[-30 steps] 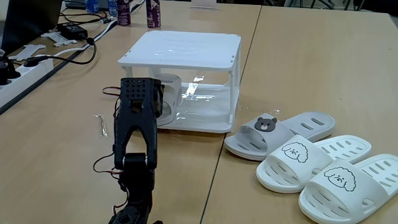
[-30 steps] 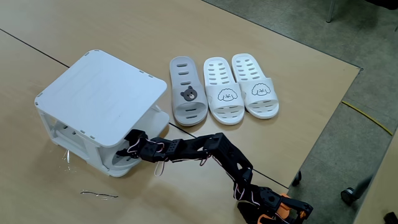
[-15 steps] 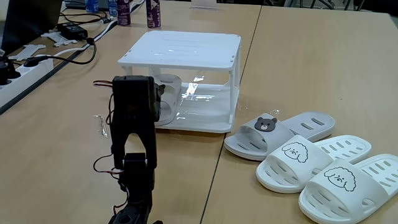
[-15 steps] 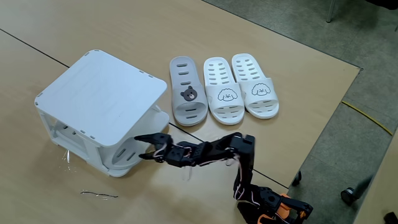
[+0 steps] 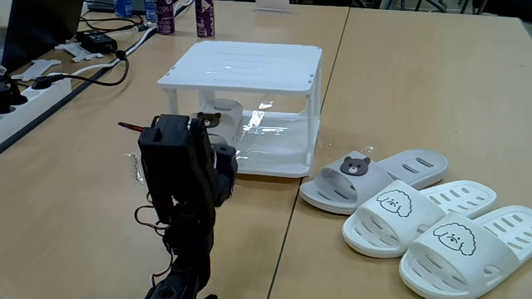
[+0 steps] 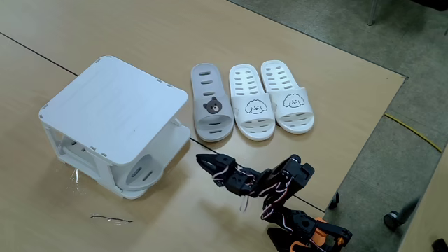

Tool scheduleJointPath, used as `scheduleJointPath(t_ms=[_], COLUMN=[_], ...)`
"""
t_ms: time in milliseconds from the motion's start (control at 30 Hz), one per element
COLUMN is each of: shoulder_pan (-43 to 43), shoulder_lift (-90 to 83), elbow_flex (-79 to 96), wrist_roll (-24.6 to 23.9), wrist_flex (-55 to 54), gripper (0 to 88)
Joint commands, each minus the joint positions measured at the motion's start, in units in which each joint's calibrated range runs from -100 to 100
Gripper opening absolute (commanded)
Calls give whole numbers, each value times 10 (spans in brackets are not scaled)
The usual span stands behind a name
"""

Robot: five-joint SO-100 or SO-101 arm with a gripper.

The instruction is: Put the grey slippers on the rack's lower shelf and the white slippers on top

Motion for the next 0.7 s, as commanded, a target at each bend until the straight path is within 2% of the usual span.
scheduleJointPath(t_ms=[0, 167, 433, 567, 667], shoulder_pan=[4, 55, 183, 217, 226], shoulder_lift=[52, 184, 373, 442, 474], elbow_flex=[35, -40, -281, -372, -427], wrist_roll=[4, 4, 4, 4, 4], wrist_flex=[-129, -215, -215, -215, -215], gripper=[9, 11, 20, 162, 204])
